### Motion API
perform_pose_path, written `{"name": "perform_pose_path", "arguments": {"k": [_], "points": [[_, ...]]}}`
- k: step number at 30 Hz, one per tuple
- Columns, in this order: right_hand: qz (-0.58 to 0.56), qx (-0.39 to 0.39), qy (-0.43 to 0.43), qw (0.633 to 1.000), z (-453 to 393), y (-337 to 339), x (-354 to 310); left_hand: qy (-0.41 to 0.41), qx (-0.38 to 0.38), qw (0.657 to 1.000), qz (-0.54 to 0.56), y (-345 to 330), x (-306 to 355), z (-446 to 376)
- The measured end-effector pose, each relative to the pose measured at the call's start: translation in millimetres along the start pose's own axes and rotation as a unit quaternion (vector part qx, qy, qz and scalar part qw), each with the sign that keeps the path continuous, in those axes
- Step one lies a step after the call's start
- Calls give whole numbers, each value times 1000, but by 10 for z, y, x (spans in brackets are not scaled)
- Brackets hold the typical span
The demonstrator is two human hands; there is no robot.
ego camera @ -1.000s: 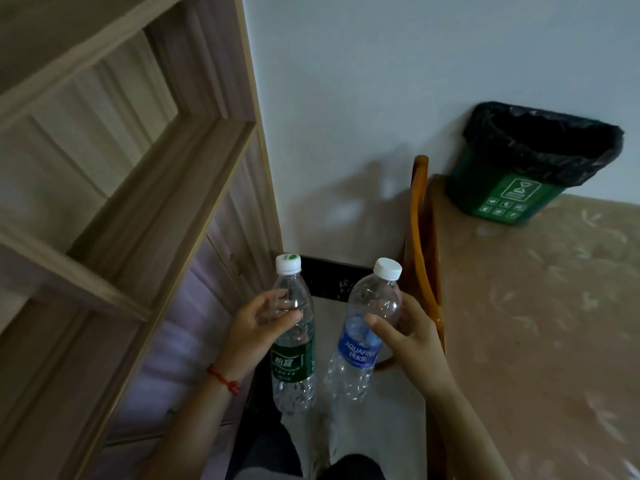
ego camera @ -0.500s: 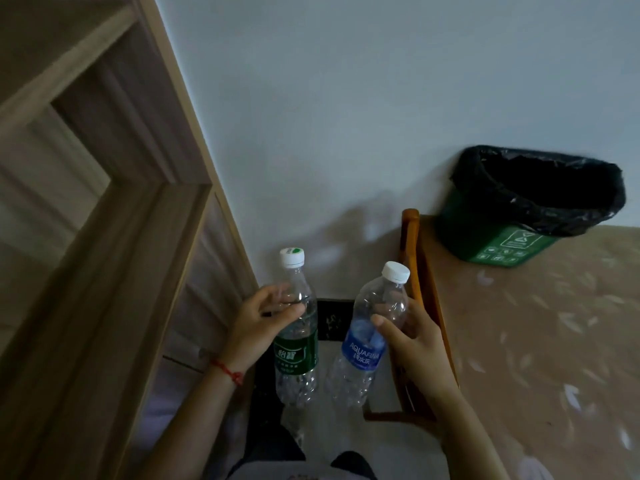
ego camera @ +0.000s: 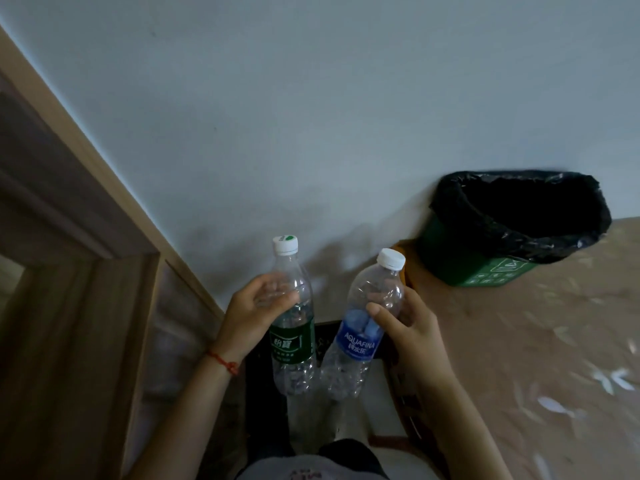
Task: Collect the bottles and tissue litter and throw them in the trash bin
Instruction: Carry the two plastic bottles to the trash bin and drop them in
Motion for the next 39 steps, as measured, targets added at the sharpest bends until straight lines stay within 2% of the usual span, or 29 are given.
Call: {"name": "perform_pose_path", "arguments": {"k": [8,16,27,39], "points": [[-17,35,46,998,-341,318,-271,-8,-60,998,-9,-407,297,-481],[-34,122,55,990,-335,919,-356,-28,-151,987,-51,-1145,496,-820],[-38,215,59,974,-287,1587,-464,-73,-277,952,-104,-1968,903,-1086],[-54,345,36,936,-477,1844,-590,-87,-384,913,-107,-2592,1147,-1674]]}}
Point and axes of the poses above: each hand's wrist, its own z-axis away from the middle knuckle, its own y-axis out of the back of the hand, x = y × z, the point moved 5 cm from there along -z, towards the middle knuckle
